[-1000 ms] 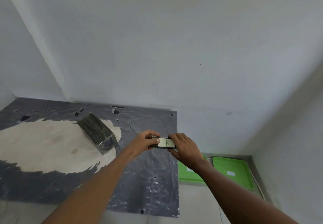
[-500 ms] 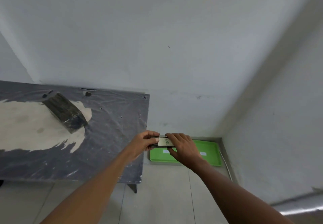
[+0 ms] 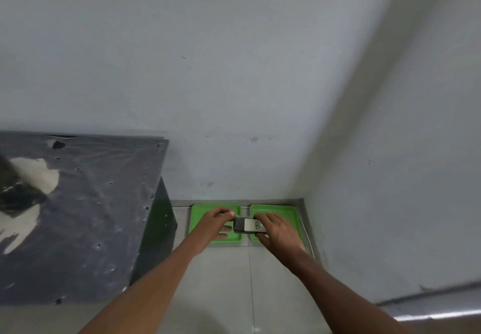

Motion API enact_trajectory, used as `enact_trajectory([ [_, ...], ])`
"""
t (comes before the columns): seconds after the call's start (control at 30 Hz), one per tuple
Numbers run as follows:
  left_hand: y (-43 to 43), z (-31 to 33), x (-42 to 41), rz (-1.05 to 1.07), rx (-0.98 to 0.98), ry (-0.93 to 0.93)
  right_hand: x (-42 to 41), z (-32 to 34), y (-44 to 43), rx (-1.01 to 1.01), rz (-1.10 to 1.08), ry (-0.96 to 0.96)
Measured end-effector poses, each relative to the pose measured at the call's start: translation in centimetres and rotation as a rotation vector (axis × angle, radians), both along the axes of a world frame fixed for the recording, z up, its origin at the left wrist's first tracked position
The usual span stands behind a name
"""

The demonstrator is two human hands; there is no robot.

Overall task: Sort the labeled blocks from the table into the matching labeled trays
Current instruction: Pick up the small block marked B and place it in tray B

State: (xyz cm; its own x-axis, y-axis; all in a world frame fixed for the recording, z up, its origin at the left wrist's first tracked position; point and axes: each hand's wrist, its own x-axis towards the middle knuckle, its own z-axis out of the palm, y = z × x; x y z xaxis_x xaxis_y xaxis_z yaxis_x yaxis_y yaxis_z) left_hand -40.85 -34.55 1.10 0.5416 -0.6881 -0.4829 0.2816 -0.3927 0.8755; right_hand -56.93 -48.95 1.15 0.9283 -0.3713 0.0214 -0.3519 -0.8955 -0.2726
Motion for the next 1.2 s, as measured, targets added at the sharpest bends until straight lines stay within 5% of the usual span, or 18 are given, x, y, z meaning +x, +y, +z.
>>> enact_trajectory([
  [0.2, -9.3, -4.1, -2.6, -0.051, 0.071, -0.085, -1.7, -3.4, -10.6, -0.031, 0.005, 0.064],
  [0.4, -14.3, -11.1, -1.9, -0.190, 0.214, -0.380, -1.1, -11.1, -16.1, -0.031, 0.003, 0.103],
  [0.7, -20.0, -31.0, 3.4, -0.547, 0.439, -0.949, 3.0, -31.9, -21.7, -0.042, -0.033, 0.114],
  [0.97, -23.9, -51.4, 5.9, -0.604, 0.478, -1.056, 5.8, -53.1, -25.8, -0.085, -0.092, 0.082],
  [1.2, -25.7, -60.3, 6.8, -0.602, 0.479, -1.048, 7.1, -62.6, -28.0, -0.050, -0.119, 0.066],
])
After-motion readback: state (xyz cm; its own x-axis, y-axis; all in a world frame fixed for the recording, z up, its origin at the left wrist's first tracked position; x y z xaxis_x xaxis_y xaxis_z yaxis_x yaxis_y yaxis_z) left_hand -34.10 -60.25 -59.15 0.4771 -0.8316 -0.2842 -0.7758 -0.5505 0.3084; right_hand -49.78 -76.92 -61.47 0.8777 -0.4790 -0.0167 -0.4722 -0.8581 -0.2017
